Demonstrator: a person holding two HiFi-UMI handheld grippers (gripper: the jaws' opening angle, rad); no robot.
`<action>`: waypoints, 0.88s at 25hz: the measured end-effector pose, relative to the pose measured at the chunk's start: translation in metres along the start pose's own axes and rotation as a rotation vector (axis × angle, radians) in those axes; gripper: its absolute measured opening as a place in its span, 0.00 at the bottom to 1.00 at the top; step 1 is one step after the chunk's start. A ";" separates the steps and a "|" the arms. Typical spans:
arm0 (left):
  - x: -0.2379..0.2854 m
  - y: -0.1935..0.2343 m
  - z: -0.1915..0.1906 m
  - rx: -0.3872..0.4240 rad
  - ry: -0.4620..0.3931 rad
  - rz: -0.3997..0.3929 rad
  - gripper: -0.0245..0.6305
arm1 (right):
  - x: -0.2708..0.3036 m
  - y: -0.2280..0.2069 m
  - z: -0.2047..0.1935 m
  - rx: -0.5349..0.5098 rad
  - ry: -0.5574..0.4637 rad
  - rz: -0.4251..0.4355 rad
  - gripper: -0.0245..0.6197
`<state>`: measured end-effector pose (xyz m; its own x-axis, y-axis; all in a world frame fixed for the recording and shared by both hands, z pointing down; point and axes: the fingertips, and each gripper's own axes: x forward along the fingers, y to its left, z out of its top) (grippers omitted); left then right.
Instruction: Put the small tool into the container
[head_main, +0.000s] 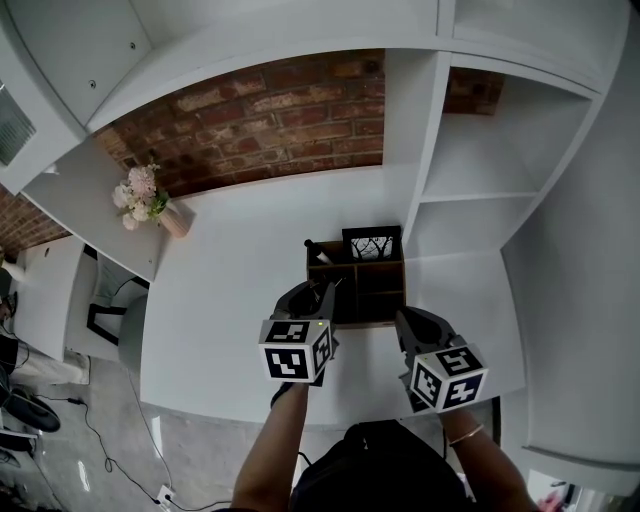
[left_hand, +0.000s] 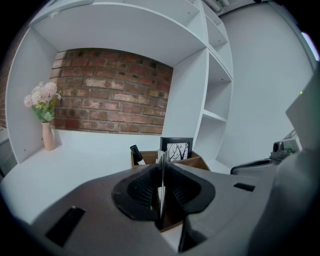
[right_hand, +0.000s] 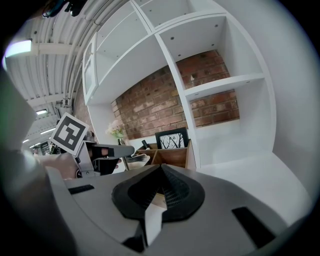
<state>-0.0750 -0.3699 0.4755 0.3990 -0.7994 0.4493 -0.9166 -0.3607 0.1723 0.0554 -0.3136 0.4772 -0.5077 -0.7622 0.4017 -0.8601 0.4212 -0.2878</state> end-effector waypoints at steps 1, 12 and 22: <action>0.001 0.000 0.000 -0.002 0.000 -0.003 0.16 | 0.000 0.000 0.000 0.001 0.001 -0.001 0.04; 0.007 -0.010 -0.002 0.000 -0.001 -0.049 0.18 | 0.000 0.000 -0.001 -0.002 0.004 -0.003 0.05; -0.005 -0.011 -0.012 -0.007 0.007 -0.072 0.22 | 0.003 0.005 -0.005 -0.008 0.013 0.002 0.04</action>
<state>-0.0666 -0.3564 0.4818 0.4636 -0.7680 0.4419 -0.8858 -0.4136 0.2105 0.0497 -0.3114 0.4810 -0.5100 -0.7548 0.4124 -0.8594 0.4266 -0.2819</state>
